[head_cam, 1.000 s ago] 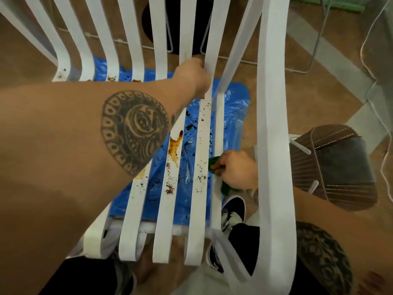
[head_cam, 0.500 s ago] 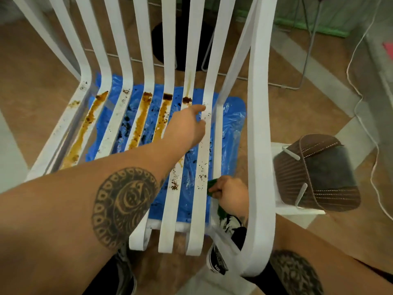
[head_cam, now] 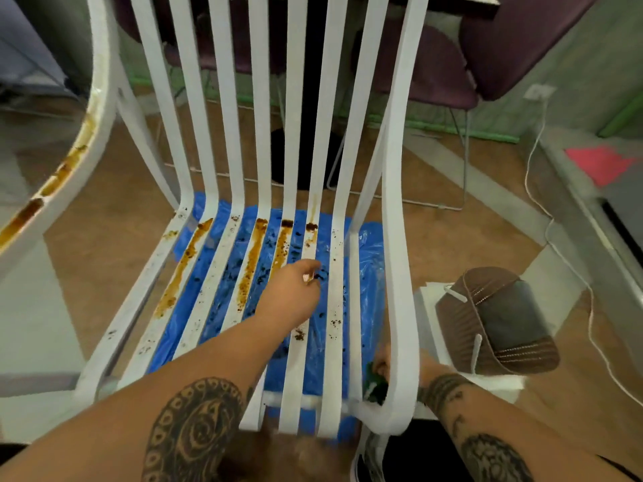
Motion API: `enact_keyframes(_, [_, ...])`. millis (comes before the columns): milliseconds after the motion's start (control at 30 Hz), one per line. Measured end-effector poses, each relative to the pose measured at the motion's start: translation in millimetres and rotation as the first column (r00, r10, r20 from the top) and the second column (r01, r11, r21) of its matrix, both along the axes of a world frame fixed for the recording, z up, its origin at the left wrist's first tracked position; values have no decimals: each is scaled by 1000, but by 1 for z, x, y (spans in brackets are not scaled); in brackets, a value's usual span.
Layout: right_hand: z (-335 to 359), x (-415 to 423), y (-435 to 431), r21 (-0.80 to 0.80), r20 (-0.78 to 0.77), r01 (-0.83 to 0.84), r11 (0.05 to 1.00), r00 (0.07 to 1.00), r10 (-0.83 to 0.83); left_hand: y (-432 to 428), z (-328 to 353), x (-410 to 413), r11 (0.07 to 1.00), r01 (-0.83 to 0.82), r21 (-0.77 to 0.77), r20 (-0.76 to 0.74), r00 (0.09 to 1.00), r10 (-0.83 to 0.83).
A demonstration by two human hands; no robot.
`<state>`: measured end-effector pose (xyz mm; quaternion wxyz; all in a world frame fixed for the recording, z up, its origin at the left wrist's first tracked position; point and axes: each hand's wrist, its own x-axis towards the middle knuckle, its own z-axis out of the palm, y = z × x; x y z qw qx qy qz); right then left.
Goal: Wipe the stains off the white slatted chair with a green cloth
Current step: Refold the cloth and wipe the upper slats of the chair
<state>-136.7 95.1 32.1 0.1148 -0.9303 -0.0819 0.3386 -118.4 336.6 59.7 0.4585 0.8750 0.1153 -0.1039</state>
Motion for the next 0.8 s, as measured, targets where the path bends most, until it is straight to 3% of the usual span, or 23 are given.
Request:
enact_keyframes(33, [10, -2, -2, 27, -61, 52, 998, 997, -50, 3, 8, -3, 1000, -3, -4, 7, 1000, 3])
enact_keyframes(167, [66, 14, -5, 110, 128, 159, 981, 977, -172, 4, 51, -10, 997, 6, -71, 50, 999, -2])
enact_keyframes(233, [110, 30, -11, 277, 255, 274, 921, 903, -345, 0, 76, -14, 991, 2, -133, 85, 996, 9])
enact_keyframes(333, [183, 35, -6, 554, 407, 280, 784, 730, -548, -10, 118, -23, 976, -10, -217, 156, 987, 44])
enact_keyframes(400, [224, 29, 8, 708, 373, 228, 668, 682, -629, -18, 145, -28, 945, -45, -325, 167, 980, 104])
enact_keyframes(467, [253, 14, 30, 824, 284, 176, 539, 695, -661, -24, 171, -37, 851, -71, -520, 115, 982, 152])
enact_keyframes(600, [269, -19, 69, 943, -42, 244, 226, 762, -646, -23, 203, -55, 655, -43, -754, 29, 995, 99])
enact_keyframes(700, [267, -38, 87, 951, -130, 279, 136, 756, -642, -10, 218, -71, 688, -48, -724, 122, 973, 196])
enact_keyframes(800, [263, -51, 96, 947, -136, 287, 145, 765, -629, 9, 228, -80, 747, -116, -655, 197, 928, 317])
